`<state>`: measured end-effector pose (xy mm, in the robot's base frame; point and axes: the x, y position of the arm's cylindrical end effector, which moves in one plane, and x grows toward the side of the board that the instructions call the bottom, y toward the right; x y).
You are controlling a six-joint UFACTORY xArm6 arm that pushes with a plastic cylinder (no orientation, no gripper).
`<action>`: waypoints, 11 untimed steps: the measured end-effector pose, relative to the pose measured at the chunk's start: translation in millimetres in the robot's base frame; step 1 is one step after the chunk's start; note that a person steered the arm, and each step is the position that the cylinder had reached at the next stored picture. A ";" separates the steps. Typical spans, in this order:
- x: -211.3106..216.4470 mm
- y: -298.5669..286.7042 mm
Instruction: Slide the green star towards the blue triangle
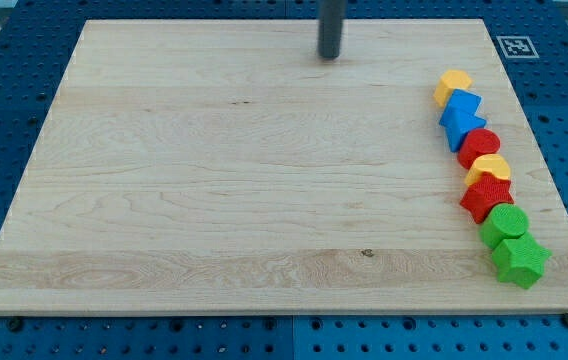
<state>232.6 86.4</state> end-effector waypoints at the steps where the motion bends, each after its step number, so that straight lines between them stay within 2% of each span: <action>1: -3.0 104.2; 2: 55.8 200.5; 3: 134.5 256.9; 4: 150.0 259.2; 6: 361.4 257.7; 7: 383.9 238.8; 10: 381.8 127.5; 11: 381.5 120.6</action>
<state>614.1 206.9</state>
